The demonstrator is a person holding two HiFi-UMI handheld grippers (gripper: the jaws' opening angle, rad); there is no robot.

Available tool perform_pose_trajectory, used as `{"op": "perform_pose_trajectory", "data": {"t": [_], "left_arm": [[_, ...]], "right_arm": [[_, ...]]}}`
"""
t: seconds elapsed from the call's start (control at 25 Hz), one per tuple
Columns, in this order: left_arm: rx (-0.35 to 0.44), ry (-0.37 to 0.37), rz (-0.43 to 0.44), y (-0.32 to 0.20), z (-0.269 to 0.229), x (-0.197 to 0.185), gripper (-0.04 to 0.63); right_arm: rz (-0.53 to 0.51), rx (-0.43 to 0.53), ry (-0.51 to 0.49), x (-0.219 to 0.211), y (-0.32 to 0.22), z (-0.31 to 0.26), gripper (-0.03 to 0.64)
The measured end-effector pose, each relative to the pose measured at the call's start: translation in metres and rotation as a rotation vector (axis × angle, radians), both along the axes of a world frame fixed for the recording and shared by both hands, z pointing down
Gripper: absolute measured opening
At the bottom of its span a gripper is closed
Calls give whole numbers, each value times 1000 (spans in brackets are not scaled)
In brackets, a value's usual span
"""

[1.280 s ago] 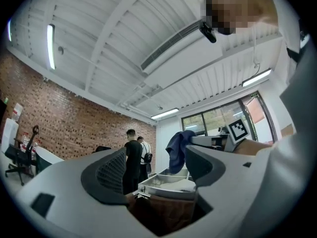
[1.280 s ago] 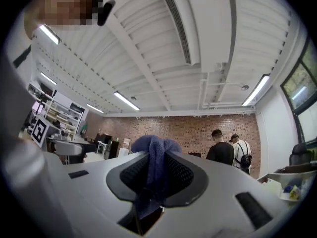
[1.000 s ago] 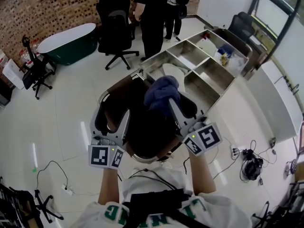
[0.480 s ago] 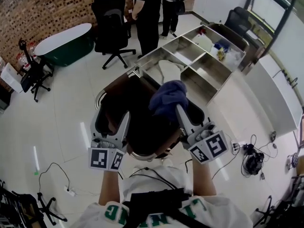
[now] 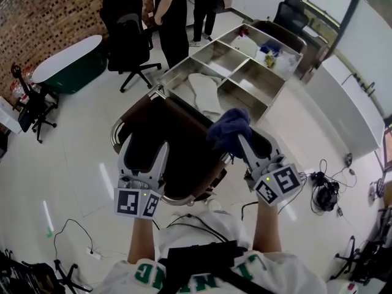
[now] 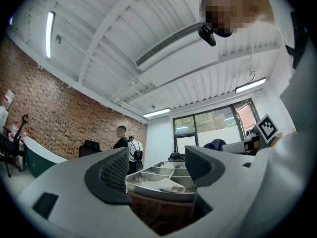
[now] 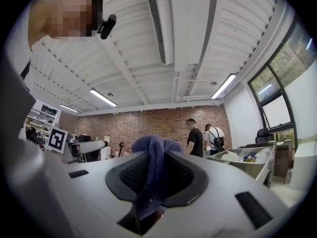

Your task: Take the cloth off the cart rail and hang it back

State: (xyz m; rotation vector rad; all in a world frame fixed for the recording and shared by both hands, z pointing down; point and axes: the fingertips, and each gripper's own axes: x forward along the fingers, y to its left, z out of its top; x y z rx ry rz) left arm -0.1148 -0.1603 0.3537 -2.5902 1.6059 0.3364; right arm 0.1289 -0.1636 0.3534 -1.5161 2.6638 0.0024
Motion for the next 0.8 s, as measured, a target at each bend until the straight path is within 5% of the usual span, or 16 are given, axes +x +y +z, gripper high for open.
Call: {"op": "perform_pose_trajectory", "data": {"t": [0.24,0.48,0.64,0.8], "left_arm": [[-17,-3,39,-4,6,14,342],[-26,-33,85,0,10,27,342],[-38,-33,86,-1,13,25,342],[-45,-29,71,-2,15,18,342]], "right_arm": [[12,-145,90,6,-1,72,103],[-7,-304,340,-7,-4,152,115],[-17,-335,429,-18,-3,156,159],[-15,-319,417,-16,-1,149,272]]}}
